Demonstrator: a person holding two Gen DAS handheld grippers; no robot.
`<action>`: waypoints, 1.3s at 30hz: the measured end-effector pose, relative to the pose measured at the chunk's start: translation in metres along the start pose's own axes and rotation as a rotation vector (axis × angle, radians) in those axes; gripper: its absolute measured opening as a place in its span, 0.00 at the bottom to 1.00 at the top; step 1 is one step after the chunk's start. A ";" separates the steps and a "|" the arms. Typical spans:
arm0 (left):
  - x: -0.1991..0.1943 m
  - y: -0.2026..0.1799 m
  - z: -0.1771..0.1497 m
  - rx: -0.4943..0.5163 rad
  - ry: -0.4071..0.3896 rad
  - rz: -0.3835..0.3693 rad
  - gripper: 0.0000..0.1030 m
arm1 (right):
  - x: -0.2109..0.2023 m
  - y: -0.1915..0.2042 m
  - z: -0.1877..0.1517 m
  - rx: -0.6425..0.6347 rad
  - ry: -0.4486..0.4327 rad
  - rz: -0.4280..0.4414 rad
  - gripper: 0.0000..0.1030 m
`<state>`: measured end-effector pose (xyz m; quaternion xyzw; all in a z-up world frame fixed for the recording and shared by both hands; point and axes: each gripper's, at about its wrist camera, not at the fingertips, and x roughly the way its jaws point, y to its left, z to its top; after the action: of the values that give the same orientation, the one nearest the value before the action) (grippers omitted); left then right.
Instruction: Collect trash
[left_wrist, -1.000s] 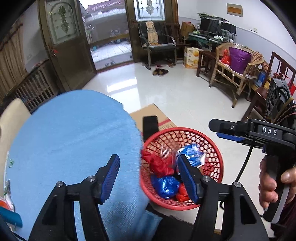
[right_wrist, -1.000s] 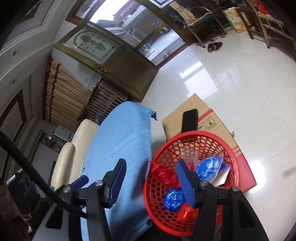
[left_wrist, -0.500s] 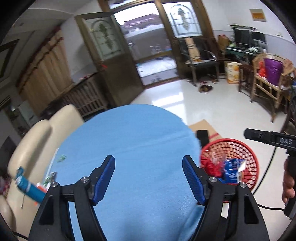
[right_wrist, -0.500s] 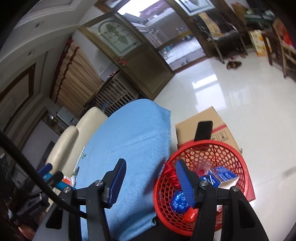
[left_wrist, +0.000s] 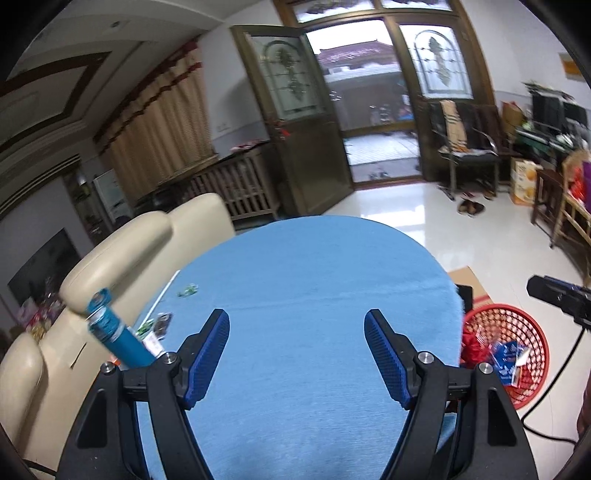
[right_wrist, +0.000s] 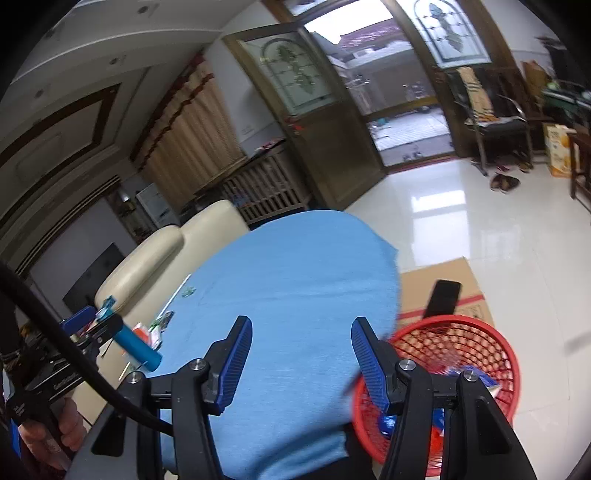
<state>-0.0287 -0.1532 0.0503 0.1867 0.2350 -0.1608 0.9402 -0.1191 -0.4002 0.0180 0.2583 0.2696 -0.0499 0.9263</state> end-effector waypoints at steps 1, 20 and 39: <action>-0.001 0.005 -0.001 -0.011 -0.001 0.009 0.74 | 0.001 0.007 0.000 -0.011 0.003 0.009 0.58; -0.032 0.089 -0.028 -0.157 -0.059 0.154 0.91 | 0.021 0.131 -0.022 -0.227 0.053 0.157 0.61; -0.048 0.122 -0.057 -0.221 0.002 0.215 0.91 | 0.028 0.197 -0.046 -0.387 0.002 -0.012 0.64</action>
<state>-0.0433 -0.0115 0.0611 0.1064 0.2307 -0.0320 0.9667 -0.0716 -0.2060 0.0597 0.0736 0.2765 -0.0024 0.9582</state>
